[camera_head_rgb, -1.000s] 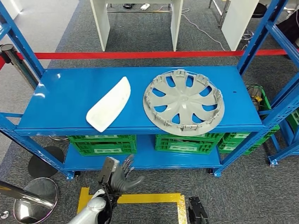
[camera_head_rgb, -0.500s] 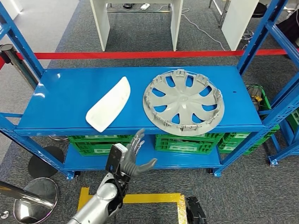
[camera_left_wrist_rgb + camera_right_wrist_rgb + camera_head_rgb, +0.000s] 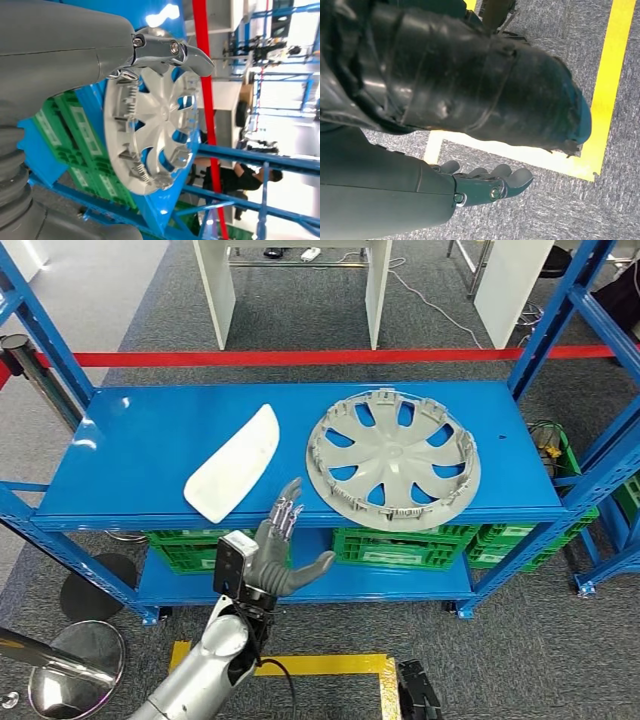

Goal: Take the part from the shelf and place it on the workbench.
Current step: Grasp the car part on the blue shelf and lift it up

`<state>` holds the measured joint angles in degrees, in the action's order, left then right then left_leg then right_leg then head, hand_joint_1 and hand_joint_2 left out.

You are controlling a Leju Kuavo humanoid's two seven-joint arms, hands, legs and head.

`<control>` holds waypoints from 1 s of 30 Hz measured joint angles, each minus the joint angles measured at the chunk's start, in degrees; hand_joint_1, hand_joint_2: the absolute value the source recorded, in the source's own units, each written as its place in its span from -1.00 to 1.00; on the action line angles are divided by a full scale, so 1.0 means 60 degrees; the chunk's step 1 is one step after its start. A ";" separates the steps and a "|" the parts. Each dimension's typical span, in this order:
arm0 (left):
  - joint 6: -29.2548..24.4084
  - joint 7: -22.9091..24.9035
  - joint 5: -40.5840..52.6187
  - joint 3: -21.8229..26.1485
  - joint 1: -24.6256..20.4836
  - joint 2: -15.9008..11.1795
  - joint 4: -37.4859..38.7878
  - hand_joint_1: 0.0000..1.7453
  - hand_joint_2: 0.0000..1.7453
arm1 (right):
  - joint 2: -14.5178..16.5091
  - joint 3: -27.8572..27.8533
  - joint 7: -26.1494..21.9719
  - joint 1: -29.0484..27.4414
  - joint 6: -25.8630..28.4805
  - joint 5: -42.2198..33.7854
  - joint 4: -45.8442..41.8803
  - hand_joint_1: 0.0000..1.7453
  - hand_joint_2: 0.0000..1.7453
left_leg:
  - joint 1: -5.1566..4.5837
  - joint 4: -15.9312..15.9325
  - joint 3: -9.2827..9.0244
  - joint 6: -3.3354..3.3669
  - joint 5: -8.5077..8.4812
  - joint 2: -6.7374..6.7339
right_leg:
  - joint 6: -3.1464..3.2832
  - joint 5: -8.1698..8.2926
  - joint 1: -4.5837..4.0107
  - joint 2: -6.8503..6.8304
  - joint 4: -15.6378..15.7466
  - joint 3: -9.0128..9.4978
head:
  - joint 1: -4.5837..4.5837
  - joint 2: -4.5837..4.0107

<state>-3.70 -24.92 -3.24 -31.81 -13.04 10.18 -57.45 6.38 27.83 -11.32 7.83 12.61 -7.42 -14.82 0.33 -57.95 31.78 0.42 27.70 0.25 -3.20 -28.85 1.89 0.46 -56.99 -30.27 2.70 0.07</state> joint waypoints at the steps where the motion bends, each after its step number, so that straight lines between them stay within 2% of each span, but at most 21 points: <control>1: -0.0125 -0.0046 0.0052 -0.0005 0.0001 -0.0002 -0.0057 -1.00 1.00 | 0.0001 -0.0009 -0.0001 -0.0001 0.0006 0.0007 0.0001 -1.00 -1.00 | 0.0000 0.0000 0.0000 0.0000 0.0000 0.0000 | 0.0000 0.0000 0.0000 0.0000 0.0000 0.0000 | 0.0000 0.0000; 5: -0.0988 0.0026 0.0372 -0.0046 0.0004 -0.0031 -0.0514 -1.00 1.00 | 0.0005 -0.0077 -0.0029 -0.0023 0.0113 0.0000 0.0001 -1.00 -1.00 | 0.0000 0.0000 0.0001 0.0000 0.0000 0.0000 | 0.0000 0.0000 0.0000 0.0000 0.0000 -0.0001 | -0.0001 -0.0001; 8: -0.2079 0.0426 0.0903 -0.0076 0.0045 -0.0117 -0.0901 -1.00 1.00 | 0.0012 -0.0208 -0.0136 -0.0096 0.0270 -0.0092 0.0004 -1.00 -1.00 | 0.0000 0.0001 0.0002 0.0000 0.0000 0.0000 | 0.0000 -0.0001 0.0000 0.0000 0.0000 -0.0001 | -0.0001 -0.0001; 12: -0.3595 0.1174 0.1859 -0.0069 0.0236 -0.0398 -0.1390 -1.00 1.00 | 0.0012 -0.0475 -0.0369 -0.0285 0.0463 -0.0281 0.0021 -1.00 1.00 | 0.0001 0.0002 0.0005 0.0000 0.0001 0.0000 | 0.0001 -0.0002 -0.0001 0.0001 0.0000 -0.0002 | -0.0002 0.0000; 17: -0.4329 0.1681 0.2374 0.0228 0.0702 -0.0909 -0.2118 -1.00 1.00 | 0.0012 -0.0768 -0.0567 -0.0485 0.0568 -0.0431 0.0061 -1.00 1.00 | 0.0003 0.0003 0.0009 0.0000 0.0001 0.0000 | 0.0002 -0.0003 -0.0002 0.0000 -0.0001 -0.0007 | 0.0000 0.0000; 30: -0.4498 0.2191 0.3483 0.1067 0.1554 -0.1479 -0.3236 -1.00 1.00 | 0.0012 -0.1207 -0.0710 -0.0564 0.0624 -0.0497 0.0138 -1.00 1.00 | 0.0002 0.0003 0.0010 0.0000 0.0001 0.0000 | 0.0002 -0.0003 -0.0001 0.0000 0.0000 -0.0008 | 0.0000 -0.0001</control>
<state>-30.69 -11.78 17.65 -25.41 -3.71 1.31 -76.87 6.45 20.60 -15.58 4.45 16.35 -10.40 -13.99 0.35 -57.93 31.84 0.42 27.70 0.25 -3.19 -28.87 1.88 0.46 -56.99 -30.32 2.70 0.06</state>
